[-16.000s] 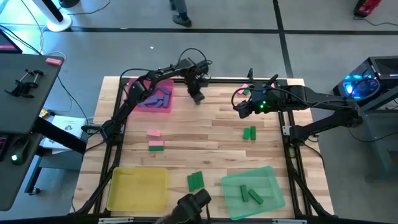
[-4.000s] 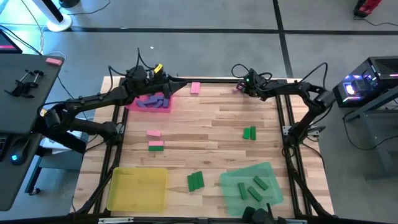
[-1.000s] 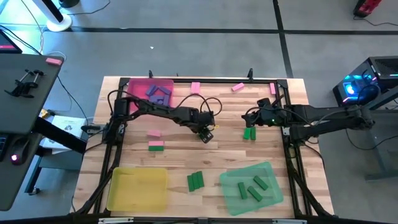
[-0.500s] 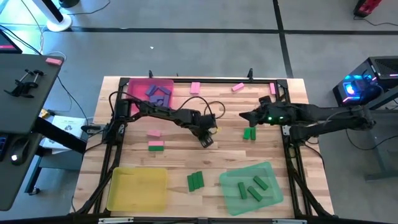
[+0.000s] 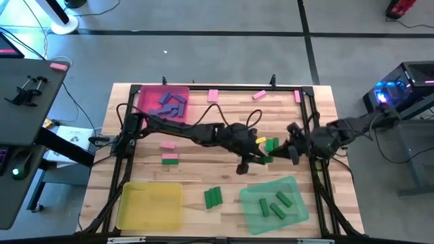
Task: Sort blocks
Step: Put the green block into the light green bin
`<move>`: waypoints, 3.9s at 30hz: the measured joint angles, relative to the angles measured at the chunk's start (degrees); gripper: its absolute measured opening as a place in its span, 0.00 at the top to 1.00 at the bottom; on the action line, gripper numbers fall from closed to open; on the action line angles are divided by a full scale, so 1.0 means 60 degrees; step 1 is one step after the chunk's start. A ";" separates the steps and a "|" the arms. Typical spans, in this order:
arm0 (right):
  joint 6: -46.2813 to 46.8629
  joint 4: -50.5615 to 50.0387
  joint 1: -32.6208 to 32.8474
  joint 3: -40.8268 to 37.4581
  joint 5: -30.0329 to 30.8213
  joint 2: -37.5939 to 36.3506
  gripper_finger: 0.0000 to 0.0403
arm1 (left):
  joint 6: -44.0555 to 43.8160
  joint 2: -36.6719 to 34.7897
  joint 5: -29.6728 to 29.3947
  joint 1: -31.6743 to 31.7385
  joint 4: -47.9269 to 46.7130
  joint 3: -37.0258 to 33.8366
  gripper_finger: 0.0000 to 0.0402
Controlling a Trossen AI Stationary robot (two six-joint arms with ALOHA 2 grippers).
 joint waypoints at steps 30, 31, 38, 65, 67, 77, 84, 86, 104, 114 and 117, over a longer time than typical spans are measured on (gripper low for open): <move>-0.2003 0.1645 0.1431 0.0000 0.2756 -0.0557 1.00 | -0.3107 0.1502 0.2059 -0.1559 0.1459 -0.0001 0.46; -0.2065 0.1714 0.1431 0.0000 0.2742 -0.0557 1.00 | -0.2976 0.1416 0.2299 -0.1475 0.1037 -0.0015 0.45; -0.2656 0.1904 0.1433 0.0000 0.2695 -0.0566 1.00 | -0.2322 -0.0579 0.2778 -0.0115 -0.4194 -0.0101 0.46; -0.3316 0.1597 0.0804 -0.0007 0.3347 -0.0403 1.00 | -0.3888 -0.7540 -0.2482 -0.1234 -0.6182 -0.9700 0.95; -0.3334 0.1518 0.0779 -0.0007 0.3350 -0.0380 1.00 | -0.3774 -0.7600 -0.2647 -0.1245 -0.6095 -0.9687 0.97; -0.3516 0.1440 0.0783 -0.0007 0.3504 -0.0353 1.00 | -0.3595 -0.7304 -0.2845 -0.0957 -0.6537 -0.9857 1.00; -0.3516 0.1260 0.0783 -0.0007 0.3500 -0.0353 1.00 | -0.3575 -0.7308 -0.2516 -0.1094 -0.6559 -0.9857 1.00; -0.3515 0.1243 0.0783 -0.0007 0.3496 -0.0353 1.00 | -0.3592 -0.7278 -0.2553 -0.1121 -0.6548 -0.9857 1.00; -0.3589 0.0983 0.0783 -0.0007 0.3489 -0.0357 1.00 | -0.3912 -0.6055 -0.1329 -0.1651 -0.4874 -0.9439 1.00; -0.3589 0.0975 0.0783 -0.0007 0.3489 -0.0357 1.00 | -0.4445 -0.6106 -0.1362 -0.1307 -0.5060 -0.8737 0.98; -0.3589 0.0973 0.0783 -0.0007 0.3488 -0.0357 1.00 | -0.4639 -0.6110 -0.0716 -0.1436 -0.5284 -0.8315 0.93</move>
